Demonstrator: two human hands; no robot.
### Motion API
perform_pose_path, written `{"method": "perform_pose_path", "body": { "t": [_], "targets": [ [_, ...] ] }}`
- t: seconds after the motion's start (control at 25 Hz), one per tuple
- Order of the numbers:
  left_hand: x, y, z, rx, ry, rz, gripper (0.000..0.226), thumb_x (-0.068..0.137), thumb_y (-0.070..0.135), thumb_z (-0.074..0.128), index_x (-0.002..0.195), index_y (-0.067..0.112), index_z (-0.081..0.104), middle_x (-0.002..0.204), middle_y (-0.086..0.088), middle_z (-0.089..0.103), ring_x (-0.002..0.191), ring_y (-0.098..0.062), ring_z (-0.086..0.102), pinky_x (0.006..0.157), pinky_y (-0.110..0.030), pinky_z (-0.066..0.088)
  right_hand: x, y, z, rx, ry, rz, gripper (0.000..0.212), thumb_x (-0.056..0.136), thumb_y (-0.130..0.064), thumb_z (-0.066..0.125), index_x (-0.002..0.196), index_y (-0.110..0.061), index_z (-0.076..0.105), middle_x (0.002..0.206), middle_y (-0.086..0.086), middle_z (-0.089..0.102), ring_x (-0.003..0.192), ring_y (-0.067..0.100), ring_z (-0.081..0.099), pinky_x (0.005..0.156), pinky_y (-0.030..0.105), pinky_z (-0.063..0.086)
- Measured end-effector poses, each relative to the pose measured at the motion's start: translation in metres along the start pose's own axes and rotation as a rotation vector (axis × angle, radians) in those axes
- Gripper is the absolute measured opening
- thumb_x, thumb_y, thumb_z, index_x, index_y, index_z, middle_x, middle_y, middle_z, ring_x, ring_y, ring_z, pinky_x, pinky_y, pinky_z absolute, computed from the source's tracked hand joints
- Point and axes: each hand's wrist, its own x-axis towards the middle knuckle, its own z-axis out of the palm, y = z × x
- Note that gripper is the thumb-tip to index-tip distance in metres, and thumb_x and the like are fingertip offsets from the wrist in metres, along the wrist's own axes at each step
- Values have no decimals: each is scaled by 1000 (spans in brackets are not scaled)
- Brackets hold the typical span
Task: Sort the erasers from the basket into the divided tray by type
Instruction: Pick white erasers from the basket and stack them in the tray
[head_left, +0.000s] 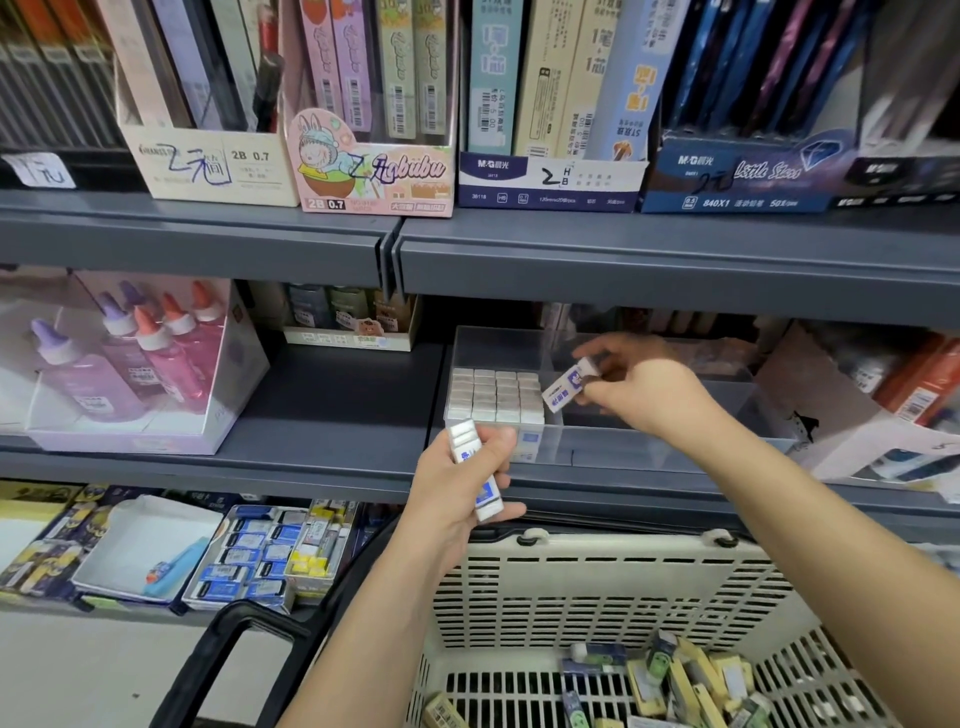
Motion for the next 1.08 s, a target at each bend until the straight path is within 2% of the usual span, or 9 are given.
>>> {"method": "perform_pose_path", "body": {
  "t": [0.12,0.2,0.36,0.44,0.56,0.68,0.84,1.0,1.08],
  "targets": [
    [1,0,0,11,11,-9,22,66,36,76,80,23,65,64,6,59,61,-7,58,54,-30,54,-1,0,3,-227,9,-64,12,79,-20,63,91,-24,64,75,-11,58,67,9,56,55,13,43],
    [1,0,0,18,7,-6,27,62,38,76,81,23,65,64,5,58,61,-8,57,52,-27,52,0,-3,6,-292,-35,-90,4,80,-26,64,82,-24,62,69,-14,54,59,2,49,49,14,36],
    [3,0,-1,-24,-46,-25,27,66,36,77,84,21,62,62,5,55,59,-9,54,53,-24,49,4,-3,21,-445,-212,-134,20,86,-34,62,99,-19,66,88,-4,60,77,12,51,70,21,37],
    [5,-2,-1,-85,-73,-63,14,81,17,70,90,18,60,70,1,54,64,-11,54,55,-25,50,5,-1,26,-491,-263,-111,29,90,-35,56,112,-17,64,105,1,63,90,17,55,79,26,42],
    [6,-3,-3,-192,-111,-104,20,87,-3,52,100,11,57,81,-5,53,71,-15,54,57,-28,52,2,2,27,-537,-259,-141,34,93,-36,51,120,-17,61,117,3,64,105,21,58,87,30,44],
    [5,-5,-2,-199,-158,-88,21,85,-4,58,100,10,59,77,-3,61,68,-13,60,61,-30,55,-6,-1,23,-426,-160,-212,33,93,-37,49,118,-19,63,114,-2,67,97,15,60,81,25,42],
    [3,-4,-1,-179,-222,-30,34,68,17,73,100,11,62,80,-2,70,72,-12,67,63,-31,56,-20,-16,19,12,-233,-242,8,82,-39,64,83,-32,69,76,-12,68,64,-1,57,68,25,48],
    [0,-1,-2,-141,-211,-11,33,67,24,69,98,13,63,79,-3,72,72,-12,69,55,-28,55,-24,-18,19,36,-298,-233,10,79,-27,71,76,-32,63,75,-5,65,63,8,58,74,36,53],
    [0,-1,-1,-139,-195,-17,34,69,25,69,100,13,63,81,-4,73,74,-13,70,53,-27,55,-24,-15,20,-23,-222,-229,16,77,-32,72,75,-35,57,73,-11,61,62,0,54,70,28,48]
  ]
}}
